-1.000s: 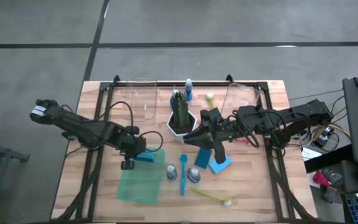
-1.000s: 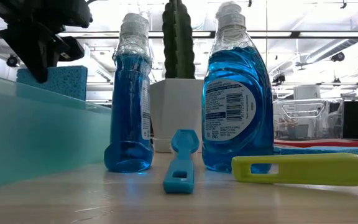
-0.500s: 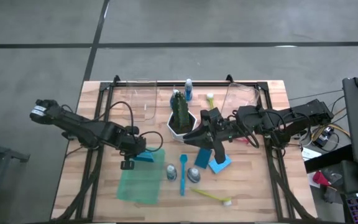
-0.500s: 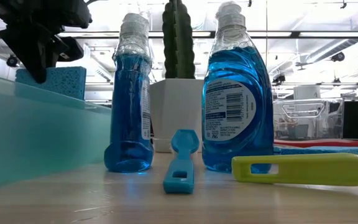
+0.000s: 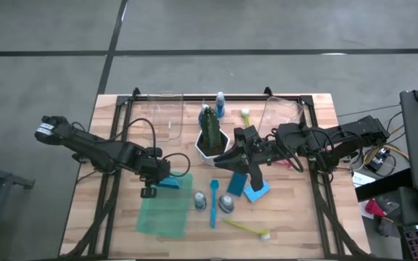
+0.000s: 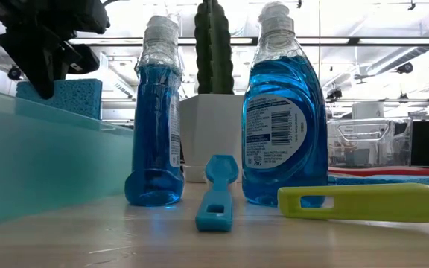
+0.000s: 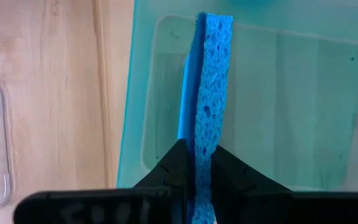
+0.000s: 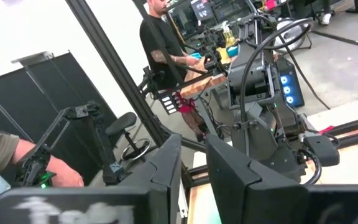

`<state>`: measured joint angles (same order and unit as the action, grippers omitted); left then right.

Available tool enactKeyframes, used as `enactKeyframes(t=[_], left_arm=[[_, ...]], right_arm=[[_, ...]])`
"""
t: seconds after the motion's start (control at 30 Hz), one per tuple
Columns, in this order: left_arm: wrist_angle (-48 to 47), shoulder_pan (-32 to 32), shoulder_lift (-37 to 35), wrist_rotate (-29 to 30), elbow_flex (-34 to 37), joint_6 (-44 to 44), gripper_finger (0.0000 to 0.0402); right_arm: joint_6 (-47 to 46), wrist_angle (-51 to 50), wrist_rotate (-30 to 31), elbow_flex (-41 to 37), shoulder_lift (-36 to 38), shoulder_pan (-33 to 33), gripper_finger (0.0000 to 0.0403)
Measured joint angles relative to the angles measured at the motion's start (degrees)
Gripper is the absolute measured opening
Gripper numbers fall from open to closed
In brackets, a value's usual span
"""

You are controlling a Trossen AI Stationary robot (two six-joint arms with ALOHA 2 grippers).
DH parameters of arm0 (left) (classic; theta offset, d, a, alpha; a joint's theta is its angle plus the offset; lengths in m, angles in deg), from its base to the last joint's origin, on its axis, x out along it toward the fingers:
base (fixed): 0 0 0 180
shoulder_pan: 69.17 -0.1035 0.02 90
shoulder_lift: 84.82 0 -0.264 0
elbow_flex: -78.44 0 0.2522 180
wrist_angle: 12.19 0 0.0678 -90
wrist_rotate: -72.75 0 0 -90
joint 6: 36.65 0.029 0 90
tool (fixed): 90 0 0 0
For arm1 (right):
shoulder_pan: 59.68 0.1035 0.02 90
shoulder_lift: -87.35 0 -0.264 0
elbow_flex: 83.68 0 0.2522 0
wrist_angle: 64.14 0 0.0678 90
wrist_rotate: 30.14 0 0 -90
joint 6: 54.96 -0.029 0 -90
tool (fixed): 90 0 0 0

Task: Pick & Place Kitchen Sink Supplies
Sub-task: Put the blue sponge wipe into the green bin

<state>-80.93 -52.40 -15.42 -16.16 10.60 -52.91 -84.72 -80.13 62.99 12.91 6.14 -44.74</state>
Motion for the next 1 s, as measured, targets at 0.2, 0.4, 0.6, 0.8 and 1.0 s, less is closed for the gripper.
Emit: enactKeyframes(t=[0.2, 0.4, 0.6, 0.8, 1.0], left_arm=[[0.1, 0.0, 0.0, 0.0, 0.0, -0.2, 0.0042], [0.6, 0.0, 0.0, 0.0, 0.0, -0.2, 0.0042], [0.5, 0.0, 0.0, -0.2, 0.0, -0.3, 0.0042], [0.5, 0.0, 0.0, -0.5, 0.0, -0.3, 0.0042], [0.5, 0.0, 0.0, -0.5, 0.0, 0.1, 0.0042]], right_arm=[[0.0, 0.2, 0.0, 0.0, 0.0, 0.0, 0.0083], [0.2, 0.2, 0.0, 0.0, 0.0, 0.0, 0.0080], [0.4, 0.3, 0.0, 0.0, 0.0, 0.0, 0.0069], [0.5, 0.4, 0.0, 0.0, 0.0, 0.0, 0.0073], [0.5, 0.5, 0.0, 0.0, 0.0, 0.0, 0.0084]])
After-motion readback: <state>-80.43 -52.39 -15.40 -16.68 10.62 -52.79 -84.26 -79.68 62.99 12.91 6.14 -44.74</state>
